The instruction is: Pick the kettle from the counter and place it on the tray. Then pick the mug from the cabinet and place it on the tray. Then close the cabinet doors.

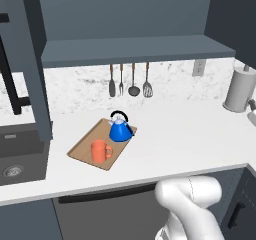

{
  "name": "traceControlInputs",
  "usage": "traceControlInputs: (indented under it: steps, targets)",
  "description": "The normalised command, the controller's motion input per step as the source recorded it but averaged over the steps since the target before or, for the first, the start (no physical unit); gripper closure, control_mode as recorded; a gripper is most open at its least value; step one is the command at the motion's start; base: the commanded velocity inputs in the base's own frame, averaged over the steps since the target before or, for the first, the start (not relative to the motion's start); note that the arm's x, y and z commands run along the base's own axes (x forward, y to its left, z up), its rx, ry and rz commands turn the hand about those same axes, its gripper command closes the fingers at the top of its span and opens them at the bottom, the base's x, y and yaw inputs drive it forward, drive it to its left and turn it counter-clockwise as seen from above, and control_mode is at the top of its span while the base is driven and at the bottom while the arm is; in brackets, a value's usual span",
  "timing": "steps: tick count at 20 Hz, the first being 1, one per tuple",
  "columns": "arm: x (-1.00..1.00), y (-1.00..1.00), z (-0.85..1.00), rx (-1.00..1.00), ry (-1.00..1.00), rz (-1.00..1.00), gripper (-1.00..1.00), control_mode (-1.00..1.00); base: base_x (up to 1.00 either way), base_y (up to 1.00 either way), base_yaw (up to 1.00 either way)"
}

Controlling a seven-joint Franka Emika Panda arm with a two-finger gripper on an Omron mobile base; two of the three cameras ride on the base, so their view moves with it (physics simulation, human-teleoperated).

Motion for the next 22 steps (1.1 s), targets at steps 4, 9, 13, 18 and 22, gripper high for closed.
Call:
traceControlInputs:
  steps: [4,9,13,18,22]
  targets:
    - [0.01,-0.65,0.00,0.00,0.00,-0.06,-1.00,-1.00,0.00,0.00,0.00]
    - [0.00,-0.56,0.00,0.00,-0.01,-0.05,-1.00,-1.00,0.00,0.00,0.00]
    - [0.00,-0.43,0.00,0.00,0.00,-0.01,-1.00,-1.00,0.00,0.00,0.00]
    - [0.00,-0.30,0.08,0.00,-0.03,0.00,-1.00,-1.00,0.00,0.00,0.00]
    - [-0.14,-0.08,0.28,0.00,-0.11,0.00,-1.00,-1.00,0.00,0.00,0.00]
